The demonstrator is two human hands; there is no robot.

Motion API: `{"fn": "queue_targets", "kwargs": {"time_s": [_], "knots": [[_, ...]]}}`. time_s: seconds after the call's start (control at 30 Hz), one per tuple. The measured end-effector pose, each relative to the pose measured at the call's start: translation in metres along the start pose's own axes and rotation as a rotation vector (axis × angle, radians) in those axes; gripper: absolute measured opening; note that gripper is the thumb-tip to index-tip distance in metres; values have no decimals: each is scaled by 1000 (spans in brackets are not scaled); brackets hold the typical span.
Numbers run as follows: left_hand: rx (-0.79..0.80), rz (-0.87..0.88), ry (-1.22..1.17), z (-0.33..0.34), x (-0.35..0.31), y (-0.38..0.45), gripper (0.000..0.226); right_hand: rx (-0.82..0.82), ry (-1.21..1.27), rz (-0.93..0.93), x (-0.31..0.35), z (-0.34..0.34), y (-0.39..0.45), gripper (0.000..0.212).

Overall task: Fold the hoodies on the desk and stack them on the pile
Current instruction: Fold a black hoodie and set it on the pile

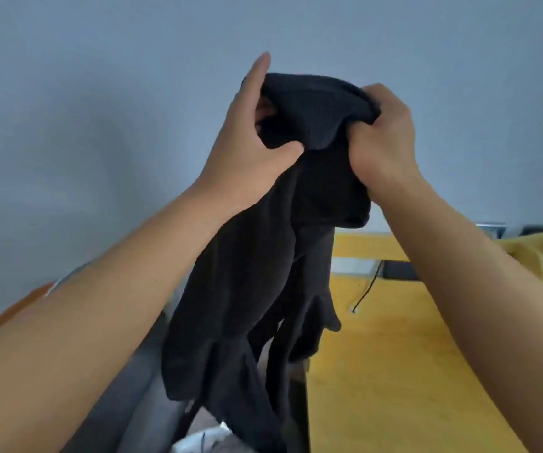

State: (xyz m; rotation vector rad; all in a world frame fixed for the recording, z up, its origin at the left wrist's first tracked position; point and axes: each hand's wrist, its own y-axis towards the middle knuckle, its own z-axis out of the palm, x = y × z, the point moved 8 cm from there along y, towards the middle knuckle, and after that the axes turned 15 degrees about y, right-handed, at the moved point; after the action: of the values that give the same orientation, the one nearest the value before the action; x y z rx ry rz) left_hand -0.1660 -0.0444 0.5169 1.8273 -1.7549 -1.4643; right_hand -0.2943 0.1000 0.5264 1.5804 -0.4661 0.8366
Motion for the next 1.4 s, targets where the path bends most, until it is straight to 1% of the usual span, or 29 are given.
{"fn": "queue_targets", "kwargs": {"time_s": [0.07,0.1,0.17,0.2,0.23,0.27,0.33,0.4,0.47,0.57,0.63,0.7,0.77,0.83,0.9,0.97,1.03,1.1,1.13,1.17,1.2,1.23,1.27,1.3,1.33,1.37,1.4], "knots": [[-69,183,146,-18,-53,34,116,-89,55,-93,64,-21,47,35],[-63,225,208,-19,-75,46,124,-137,85,-119,92,-34,66,34],[9,193,295,-5,-105,61,136,-222,146,-137,137,-59,97,32],[43,162,334,7,-114,64,137,-252,170,-140,154,-72,107,31],[46,153,395,18,-123,68,134,-273,190,-143,168,-85,115,32],[8,175,472,24,-133,72,126,-283,191,-149,179,-98,122,33],[-122,262,594,22,-156,85,104,-290,156,-153,190,-128,133,35],[-181,311,643,19,-175,99,87,-310,124,-126,189,-167,142,37],[-206,287,704,17,-186,113,64,-342,72,-91,178,-220,150,36],[-190,127,758,21,-179,133,26,-388,-27,-39,148,-313,151,28],[-132,-7,727,39,-172,135,11,-304,-153,-28,125,-359,142,22],[-46,-105,693,73,-172,132,13,-199,-287,-18,104,-393,128,23],[-3,-239,596,104,-170,124,18,-130,-372,17,83,-423,118,23],[-12,-372,436,130,-171,116,20,-114,-446,43,66,-455,115,25],[-5,-455,239,156,-176,114,22,-111,-529,40,51,-487,116,26],[49,-541,84,181,-181,110,25,-88,-650,26,37,-511,117,18],[153,-643,-14,213,-179,97,28,-4,-741,35,22,-523,107,12],[284,-730,-82,249,-173,64,26,103,-681,87,-3,-529,80,18],[356,-772,-58,270,-161,38,24,152,-615,151,-22,-530,58,22],[432,-804,24,290,-150,11,27,203,-539,245,-46,-529,29,21],[510,-859,130,309,-137,-27,39,256,-466,356,-75,-527,-3,21],[538,-912,186,333,-117,-65,56,299,-390,465,-106,-524,-40,21],[551,-1004,135,359,-104,-115,57,318,-303,574,-138,-521,-79,21],[575,-1128,-9,391,-97,-170,54,326,-218,681,-167,-517,-119,19],[648,-1288,-171,424,-99,-232,58,322,-164,770,-195,-511,-161,17],[712,-1413,-386,461,-108,-288,68,337,-147,831,-218,-502,-202,15],[765,-1500,-584,489,-135,-337,77,370,-150,882,-240,-490,-242,14]]}}
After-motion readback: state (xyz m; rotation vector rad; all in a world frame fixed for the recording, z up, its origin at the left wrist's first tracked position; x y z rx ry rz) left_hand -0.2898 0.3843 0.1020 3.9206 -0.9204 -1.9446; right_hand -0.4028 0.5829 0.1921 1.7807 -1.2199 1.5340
